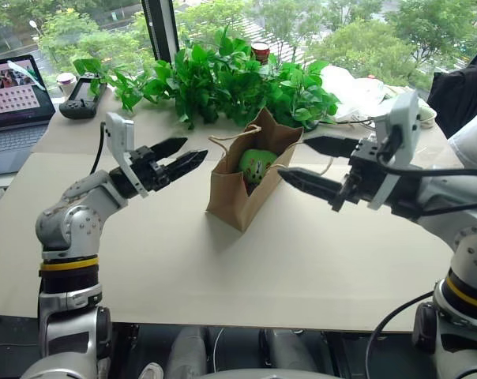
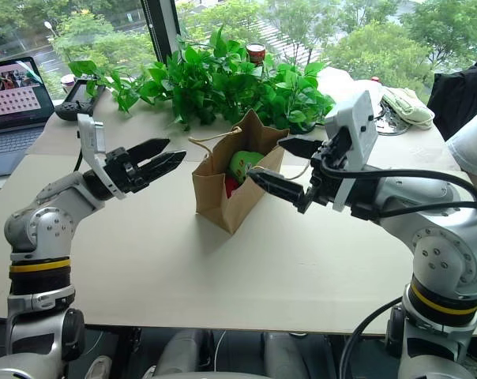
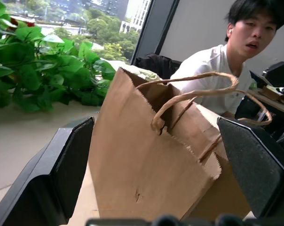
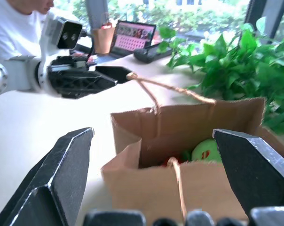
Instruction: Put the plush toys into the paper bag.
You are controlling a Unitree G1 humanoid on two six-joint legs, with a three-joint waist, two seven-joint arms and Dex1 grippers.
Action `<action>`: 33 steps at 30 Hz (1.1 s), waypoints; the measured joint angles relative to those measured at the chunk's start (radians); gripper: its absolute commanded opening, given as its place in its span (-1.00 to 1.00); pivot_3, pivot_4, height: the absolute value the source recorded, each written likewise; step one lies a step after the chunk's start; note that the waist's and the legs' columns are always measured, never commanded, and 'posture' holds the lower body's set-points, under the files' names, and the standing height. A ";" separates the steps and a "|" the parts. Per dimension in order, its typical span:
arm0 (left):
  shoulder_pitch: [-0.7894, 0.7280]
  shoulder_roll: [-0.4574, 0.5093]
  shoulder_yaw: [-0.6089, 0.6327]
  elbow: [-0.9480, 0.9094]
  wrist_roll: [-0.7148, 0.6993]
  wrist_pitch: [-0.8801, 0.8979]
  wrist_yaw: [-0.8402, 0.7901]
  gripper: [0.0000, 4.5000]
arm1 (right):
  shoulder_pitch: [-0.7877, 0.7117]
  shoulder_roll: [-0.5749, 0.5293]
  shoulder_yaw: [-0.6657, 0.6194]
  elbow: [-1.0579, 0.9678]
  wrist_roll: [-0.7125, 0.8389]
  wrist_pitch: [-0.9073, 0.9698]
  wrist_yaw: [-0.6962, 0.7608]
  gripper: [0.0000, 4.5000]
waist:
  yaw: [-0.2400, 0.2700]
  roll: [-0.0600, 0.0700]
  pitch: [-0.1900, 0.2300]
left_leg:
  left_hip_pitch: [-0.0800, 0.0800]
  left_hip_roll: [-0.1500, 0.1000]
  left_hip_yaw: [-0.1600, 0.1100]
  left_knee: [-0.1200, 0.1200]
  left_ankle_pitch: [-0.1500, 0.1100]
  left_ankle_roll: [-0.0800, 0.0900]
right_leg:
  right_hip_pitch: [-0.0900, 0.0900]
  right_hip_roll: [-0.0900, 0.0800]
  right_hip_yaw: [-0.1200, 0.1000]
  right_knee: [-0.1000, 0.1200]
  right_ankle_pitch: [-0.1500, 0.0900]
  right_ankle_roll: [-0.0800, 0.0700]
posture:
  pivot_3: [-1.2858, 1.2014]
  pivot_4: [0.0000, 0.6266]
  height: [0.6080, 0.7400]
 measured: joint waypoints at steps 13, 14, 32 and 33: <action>0.058 -0.001 -0.091 -0.033 0.066 -0.099 -0.040 1.00 | -0.003 0.022 0.364 0.160 -0.261 -0.077 -0.127 -0.99 | -0.001 0.000 0.000 | -0.001 0.000 0.001 0.000 0.000 0.000 | -0.001 0.000 0.001 0.000 0.000 0.000 | 0.03 -0.52 1.00; 0.060 0.003 -0.095 -0.037 0.068 -0.102 -0.046 1.00 | -0.022 0.037 0.394 0.191 -0.297 -0.084 -0.145 -0.99 | -0.002 0.000 0.000 | -0.001 0.000 0.001 0.000 0.000 0.000 | -0.002 0.000 0.001 0.000 0.000 0.000 | 0.03 -0.52 1.00; 0.083 -0.031 -0.277 -0.112 0.248 -0.194 -0.003 1.00 | -0.180 0.282 0.480 0.385 -0.493 -0.126 -0.241 -0.99 | 0.001 0.000 0.000 | -0.002 0.000 0.003 0.000 0.000 0.000 | -0.002 0.000 0.000 0.001 0.000 0.000 | 0.03 -0.52 1.00; 0.085 -0.038 -0.277 -0.112 0.253 -0.194 0.007 1.00 | -0.181 0.286 0.480 0.387 -0.494 -0.126 -0.243 -0.99 | 0.000 0.000 0.000 | -0.002 0.000 0.003 0.000 0.000 0.000 | -0.002 0.000 0.000 0.001 0.000 0.000 | 0.03 -0.52 1.00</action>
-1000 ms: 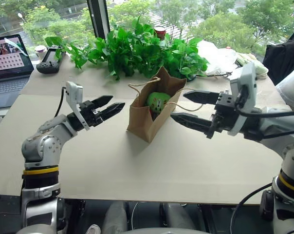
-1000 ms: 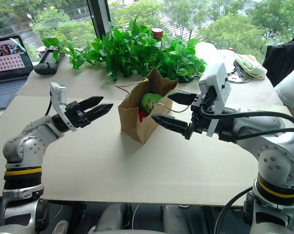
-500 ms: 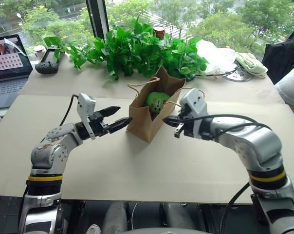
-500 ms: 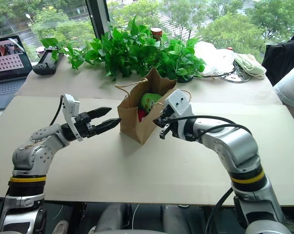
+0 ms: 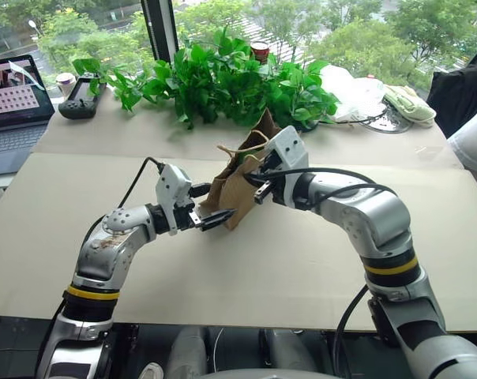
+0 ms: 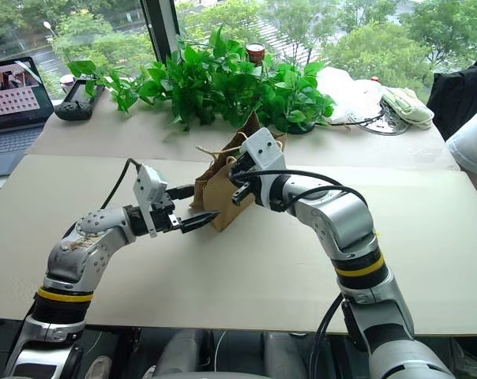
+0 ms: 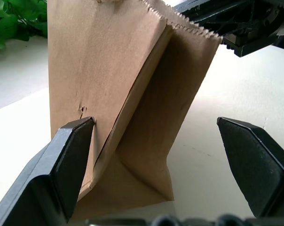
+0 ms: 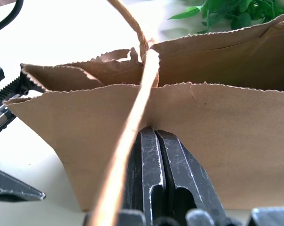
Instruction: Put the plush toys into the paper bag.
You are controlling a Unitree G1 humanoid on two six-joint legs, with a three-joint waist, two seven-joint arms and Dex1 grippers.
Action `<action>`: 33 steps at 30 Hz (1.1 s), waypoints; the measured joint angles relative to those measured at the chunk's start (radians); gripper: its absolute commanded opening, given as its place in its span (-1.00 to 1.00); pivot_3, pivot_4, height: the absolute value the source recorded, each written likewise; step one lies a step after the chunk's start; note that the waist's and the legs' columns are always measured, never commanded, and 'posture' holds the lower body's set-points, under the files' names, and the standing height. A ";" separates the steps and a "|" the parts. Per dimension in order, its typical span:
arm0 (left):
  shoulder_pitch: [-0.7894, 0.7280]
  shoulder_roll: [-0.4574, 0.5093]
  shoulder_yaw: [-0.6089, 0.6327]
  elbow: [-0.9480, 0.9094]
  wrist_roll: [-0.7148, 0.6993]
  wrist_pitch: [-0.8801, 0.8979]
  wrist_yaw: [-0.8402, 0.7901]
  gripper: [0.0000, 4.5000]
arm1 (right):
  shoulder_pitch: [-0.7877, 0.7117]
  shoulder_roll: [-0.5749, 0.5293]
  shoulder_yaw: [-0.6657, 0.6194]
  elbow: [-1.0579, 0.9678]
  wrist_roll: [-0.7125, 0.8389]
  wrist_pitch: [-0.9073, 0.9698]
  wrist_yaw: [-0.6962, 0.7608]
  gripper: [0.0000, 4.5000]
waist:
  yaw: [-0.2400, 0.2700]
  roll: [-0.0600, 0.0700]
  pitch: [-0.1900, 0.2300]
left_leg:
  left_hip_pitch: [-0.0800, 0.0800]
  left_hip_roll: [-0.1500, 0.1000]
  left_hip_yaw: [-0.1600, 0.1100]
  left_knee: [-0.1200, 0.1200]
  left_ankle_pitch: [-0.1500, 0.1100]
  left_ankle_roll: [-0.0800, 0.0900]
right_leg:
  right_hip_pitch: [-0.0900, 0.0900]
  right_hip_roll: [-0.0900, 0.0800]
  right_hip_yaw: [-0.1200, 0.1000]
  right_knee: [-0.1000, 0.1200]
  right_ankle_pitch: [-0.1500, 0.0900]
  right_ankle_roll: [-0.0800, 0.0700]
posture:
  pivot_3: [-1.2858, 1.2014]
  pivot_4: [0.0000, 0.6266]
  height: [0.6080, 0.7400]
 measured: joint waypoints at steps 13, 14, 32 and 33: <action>-0.040 -0.128 -0.030 0.075 0.119 -0.098 0.140 1.00 | -0.006 0.051 0.000 0.003 -0.015 0.006 -0.012 -0.99 | 0.001 0.000 0.000 | 0.000 0.000 0.000 0.000 0.000 0.000 | 0.000 0.000 0.000 0.000 0.000 0.000 | 0.03 -0.52 1.00; -0.043 -0.136 -0.034 0.082 0.128 -0.106 0.146 1.00 | -0.006 0.051 0.000 0.003 -0.016 0.006 -0.012 -0.99 | 0.001 0.000 0.000 | 0.000 0.000 0.000 0.000 0.000 0.000 | 0.000 0.000 0.000 0.000 0.000 0.000 | 0.03 -0.52 1.00; -0.077 -0.182 -0.032 0.175 0.179 -0.193 0.197 -0.98 | -0.006 0.067 0.000 0.002 -0.017 0.016 -0.014 -1.00 | 0.000 0.000 0.000 | 0.000 0.000 0.000 0.000 0.000 0.000 | 0.000 0.000 0.000 0.000 0.000 0.000 | 0.03 -0.52 1.00; -0.077 -0.182 -0.033 0.180 0.185 -0.195 0.197 -1.00 | -0.006 0.067 0.000 0.002 -0.017 0.017 -0.014 -1.00 | 0.000 0.000 0.000 | 0.000 0.000 0.000 0.000 0.000 0.000 | 0.000 0.000 0.000 0.000 0.000 0.000 | 0.03 -0.52 1.00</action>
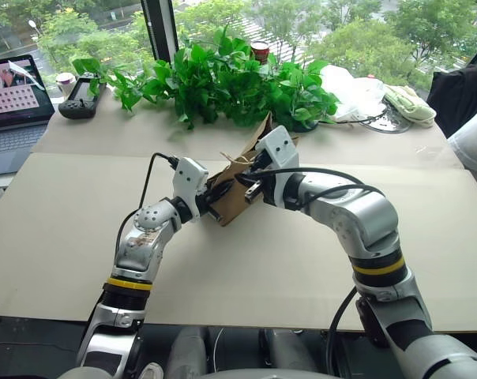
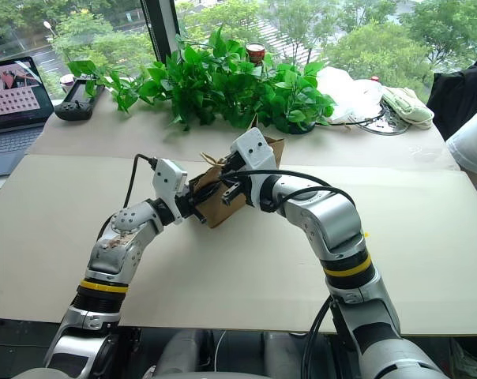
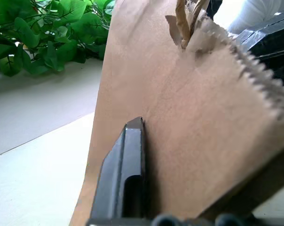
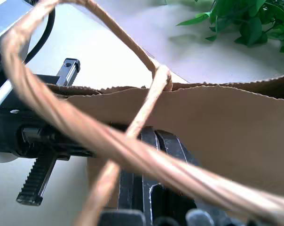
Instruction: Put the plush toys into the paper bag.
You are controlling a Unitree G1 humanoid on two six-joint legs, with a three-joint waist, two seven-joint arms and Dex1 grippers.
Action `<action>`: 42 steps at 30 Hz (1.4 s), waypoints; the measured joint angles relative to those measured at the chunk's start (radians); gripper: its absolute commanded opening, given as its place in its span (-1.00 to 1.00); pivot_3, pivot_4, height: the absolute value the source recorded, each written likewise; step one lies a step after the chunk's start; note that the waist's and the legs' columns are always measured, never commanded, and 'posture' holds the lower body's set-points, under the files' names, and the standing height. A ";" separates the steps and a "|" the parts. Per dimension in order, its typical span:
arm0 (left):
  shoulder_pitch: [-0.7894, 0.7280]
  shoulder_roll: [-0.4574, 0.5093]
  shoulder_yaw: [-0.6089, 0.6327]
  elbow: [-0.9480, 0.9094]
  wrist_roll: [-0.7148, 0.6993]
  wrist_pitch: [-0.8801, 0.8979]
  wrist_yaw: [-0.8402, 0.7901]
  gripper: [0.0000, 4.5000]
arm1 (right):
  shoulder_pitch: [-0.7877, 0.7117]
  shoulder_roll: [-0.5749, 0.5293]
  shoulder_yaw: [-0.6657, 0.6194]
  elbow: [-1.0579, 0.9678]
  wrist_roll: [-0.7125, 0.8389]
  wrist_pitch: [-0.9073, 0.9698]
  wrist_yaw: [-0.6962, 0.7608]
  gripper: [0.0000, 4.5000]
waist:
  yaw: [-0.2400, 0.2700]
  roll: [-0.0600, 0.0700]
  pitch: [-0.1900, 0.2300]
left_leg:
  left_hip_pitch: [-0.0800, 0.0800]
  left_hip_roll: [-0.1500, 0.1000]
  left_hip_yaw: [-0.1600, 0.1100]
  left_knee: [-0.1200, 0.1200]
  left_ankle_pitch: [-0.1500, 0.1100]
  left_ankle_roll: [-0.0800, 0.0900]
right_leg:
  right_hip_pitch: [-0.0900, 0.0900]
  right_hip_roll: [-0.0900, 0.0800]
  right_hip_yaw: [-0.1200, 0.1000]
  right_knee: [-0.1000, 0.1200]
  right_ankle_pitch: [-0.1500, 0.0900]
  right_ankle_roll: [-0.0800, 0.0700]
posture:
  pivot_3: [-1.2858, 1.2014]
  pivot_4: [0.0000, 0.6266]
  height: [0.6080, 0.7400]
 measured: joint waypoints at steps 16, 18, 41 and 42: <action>-0.038 -0.020 0.024 0.057 0.003 -0.016 -0.005 -1.00 | 0.144 -0.197 -0.117 -0.232 0.126 0.023 0.173 -1.00 | 0.009 0.000 0.000 | -0.001 -0.001 -0.001 0.000 0.000 0.000 | 0.001 0.000 -0.001 -0.002 0.000 0.000 | 0.03 -0.52 1.00; -0.038 -0.013 0.041 0.060 -0.013 -0.016 -0.016 -1.00 | 0.211 -0.294 -0.218 -0.255 0.183 -0.009 0.269 -1.00 | 0.011 0.000 0.000 | 0.000 -0.001 -0.001 0.000 0.000 0.000 | 0.002 -0.001 0.000 -0.003 0.000 0.000 | 0.03 -0.52 1.00; -0.113 0.487 0.098 0.121 -0.254 0.045 -0.808 -1.00 | 0.274 -0.508 -0.392 -0.094 0.290 -0.203 0.590 -1.00 | 0.010 0.000 0.001 | 0.001 -0.001 -0.001 0.000 0.000 0.000 | 0.001 0.001 0.000 -0.003 -0.001 0.000 | 0.03 -0.52 1.00; -0.121 0.491 0.086 0.136 -0.251 0.043 -0.842 -1.00 | 0.277 -0.509 -0.393 -0.095 0.296 -0.211 0.603 -1.00 | 0.010 0.000 0.001 | 0.001 -0.001 -0.001 0.000 0.000 0.000 | 0.001 0.001 0.000 -0.002 -0.001 0.000 | 0.03 -0.52 1.00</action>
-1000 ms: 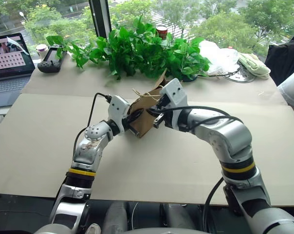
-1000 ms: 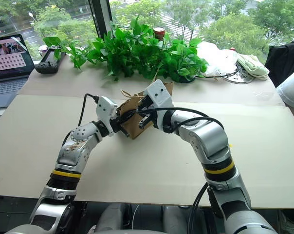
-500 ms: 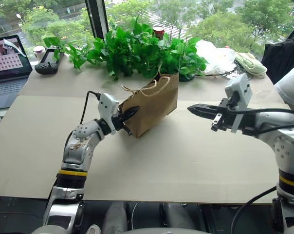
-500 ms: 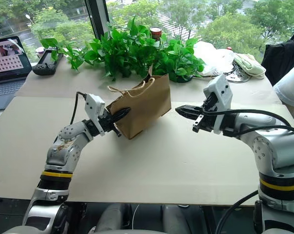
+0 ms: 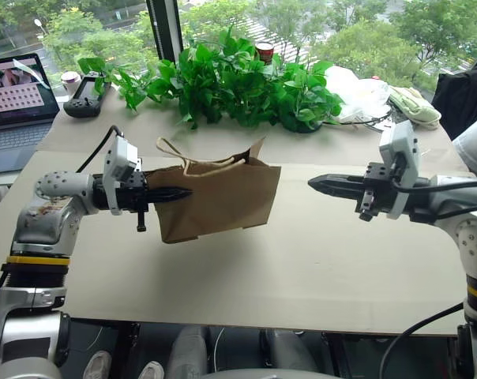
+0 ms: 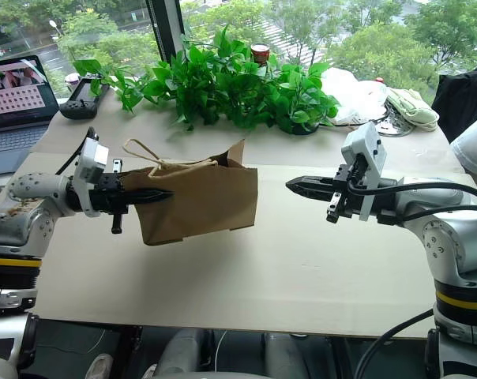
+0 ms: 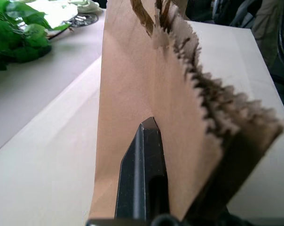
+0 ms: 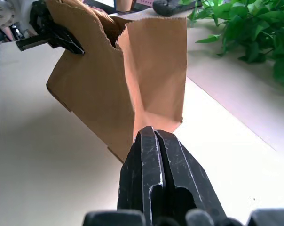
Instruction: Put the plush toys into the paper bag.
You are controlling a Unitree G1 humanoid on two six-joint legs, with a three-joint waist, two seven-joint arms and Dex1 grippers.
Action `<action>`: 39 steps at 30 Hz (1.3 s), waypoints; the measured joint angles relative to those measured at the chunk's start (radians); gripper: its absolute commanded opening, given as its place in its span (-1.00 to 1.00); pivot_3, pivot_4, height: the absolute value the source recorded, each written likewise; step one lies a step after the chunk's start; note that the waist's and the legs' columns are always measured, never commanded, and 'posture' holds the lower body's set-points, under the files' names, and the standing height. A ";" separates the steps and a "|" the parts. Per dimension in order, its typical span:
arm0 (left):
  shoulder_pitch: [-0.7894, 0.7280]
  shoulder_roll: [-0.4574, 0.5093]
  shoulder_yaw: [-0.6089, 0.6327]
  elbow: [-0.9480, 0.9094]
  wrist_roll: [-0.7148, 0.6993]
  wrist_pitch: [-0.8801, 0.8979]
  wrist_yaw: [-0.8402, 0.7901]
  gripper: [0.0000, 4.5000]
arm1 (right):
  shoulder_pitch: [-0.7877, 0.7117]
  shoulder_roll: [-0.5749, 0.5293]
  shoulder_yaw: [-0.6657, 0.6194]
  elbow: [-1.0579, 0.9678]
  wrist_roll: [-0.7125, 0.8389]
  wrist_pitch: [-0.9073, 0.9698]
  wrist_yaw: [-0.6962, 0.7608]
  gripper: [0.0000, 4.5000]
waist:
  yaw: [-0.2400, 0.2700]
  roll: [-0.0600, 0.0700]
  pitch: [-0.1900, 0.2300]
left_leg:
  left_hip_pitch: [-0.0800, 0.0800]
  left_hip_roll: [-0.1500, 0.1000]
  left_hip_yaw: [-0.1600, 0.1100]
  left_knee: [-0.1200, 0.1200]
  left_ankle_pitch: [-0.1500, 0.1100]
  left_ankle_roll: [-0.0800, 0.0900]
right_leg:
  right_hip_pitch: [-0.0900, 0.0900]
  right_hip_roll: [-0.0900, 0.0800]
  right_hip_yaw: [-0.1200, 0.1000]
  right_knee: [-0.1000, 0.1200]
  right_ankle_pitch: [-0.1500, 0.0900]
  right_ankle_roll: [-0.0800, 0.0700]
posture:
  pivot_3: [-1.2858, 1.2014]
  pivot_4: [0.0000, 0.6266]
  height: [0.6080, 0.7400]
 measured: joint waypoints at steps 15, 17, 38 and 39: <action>-0.027 -0.099 -0.087 0.064 0.066 -0.137 -0.091 -1.00 | 0.010 -0.019 -0.004 0.009 0.005 -0.026 0.029 -1.00 | 0.005 0.000 0.000 | 0.000 0.000 0.000 0.001 0.000 0.000 | 0.000 0.000 0.000 0.001 0.000 0.000 | 0.03 -0.52 1.00; -0.031 -0.119 -0.096 0.088 0.089 -0.182 -0.091 -1.00 | 0.010 -0.019 -0.004 0.009 0.005 -0.026 0.029 -1.00 | 0.007 0.000 0.000 | -0.001 0.000 0.000 0.001 0.000 0.000 | 0.000 0.000 0.000 0.001 0.000 0.000 | 0.03 -0.52 1.00; -0.189 -0.239 -0.185 0.391 0.169 -0.414 -0.154 -1.00 | 0.033 -0.060 -0.006 -0.001 0.039 -0.024 -0.012 -1.00 | 0.014 0.000 0.000 | -0.001 0.000 -0.001 0.002 0.000 0.000 | 0.000 0.000 0.000 0.001 0.000 0.000 | 0.03 -0.52 1.00; -0.190 -0.239 -0.184 0.393 0.172 -0.413 -0.153 -1.00 | 0.034 -0.061 -0.006 -0.001 0.039 -0.025 -0.012 -1.00 | 0.014 0.000 0.000 | -0.001 0.000 -0.001 0.002 0.000 0.000 | 0.000 0.000 0.000 0.001 0.000 0.000 | 0.03 -0.52 1.00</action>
